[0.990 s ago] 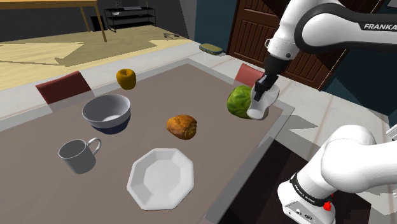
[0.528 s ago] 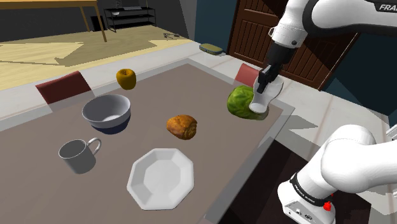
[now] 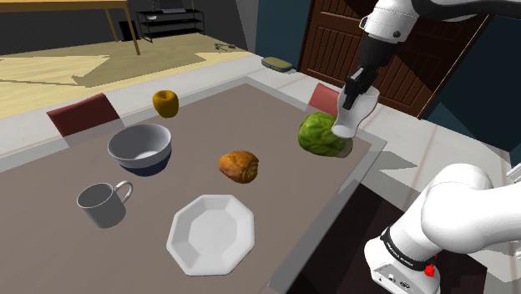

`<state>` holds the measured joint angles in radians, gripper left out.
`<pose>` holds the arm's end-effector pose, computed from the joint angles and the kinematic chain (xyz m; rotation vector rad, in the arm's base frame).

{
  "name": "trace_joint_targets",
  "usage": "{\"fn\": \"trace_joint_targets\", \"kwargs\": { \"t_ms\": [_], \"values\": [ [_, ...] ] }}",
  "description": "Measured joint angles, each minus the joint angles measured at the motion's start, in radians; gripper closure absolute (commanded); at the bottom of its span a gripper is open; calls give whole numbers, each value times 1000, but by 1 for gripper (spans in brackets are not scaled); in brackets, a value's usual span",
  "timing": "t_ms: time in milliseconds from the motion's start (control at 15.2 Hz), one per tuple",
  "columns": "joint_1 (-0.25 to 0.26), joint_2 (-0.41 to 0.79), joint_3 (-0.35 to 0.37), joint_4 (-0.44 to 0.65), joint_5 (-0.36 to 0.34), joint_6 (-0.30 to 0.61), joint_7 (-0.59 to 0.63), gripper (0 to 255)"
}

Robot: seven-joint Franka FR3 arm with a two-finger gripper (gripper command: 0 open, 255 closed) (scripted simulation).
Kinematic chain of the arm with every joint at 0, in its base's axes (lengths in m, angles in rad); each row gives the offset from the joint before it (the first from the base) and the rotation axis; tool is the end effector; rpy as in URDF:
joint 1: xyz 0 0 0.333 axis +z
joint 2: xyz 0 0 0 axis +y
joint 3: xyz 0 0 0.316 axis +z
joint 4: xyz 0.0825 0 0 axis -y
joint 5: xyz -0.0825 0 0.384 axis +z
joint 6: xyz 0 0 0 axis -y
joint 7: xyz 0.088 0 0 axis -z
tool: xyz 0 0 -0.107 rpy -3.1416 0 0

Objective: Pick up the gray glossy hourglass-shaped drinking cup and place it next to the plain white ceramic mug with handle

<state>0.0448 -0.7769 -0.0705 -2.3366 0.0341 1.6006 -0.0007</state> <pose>0.3129 -0.0113 0.5991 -3.0576 0.0094 -0.0610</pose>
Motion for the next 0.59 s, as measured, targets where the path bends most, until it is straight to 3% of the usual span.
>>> {"fn": "trace_joint_targets", "kwargs": {
  "t_ms": [198,594],
  "values": [
    [10,11,25,24,17,-12,28,255],
    [53,84,149,57,91,40,160,255]
  ]
}}
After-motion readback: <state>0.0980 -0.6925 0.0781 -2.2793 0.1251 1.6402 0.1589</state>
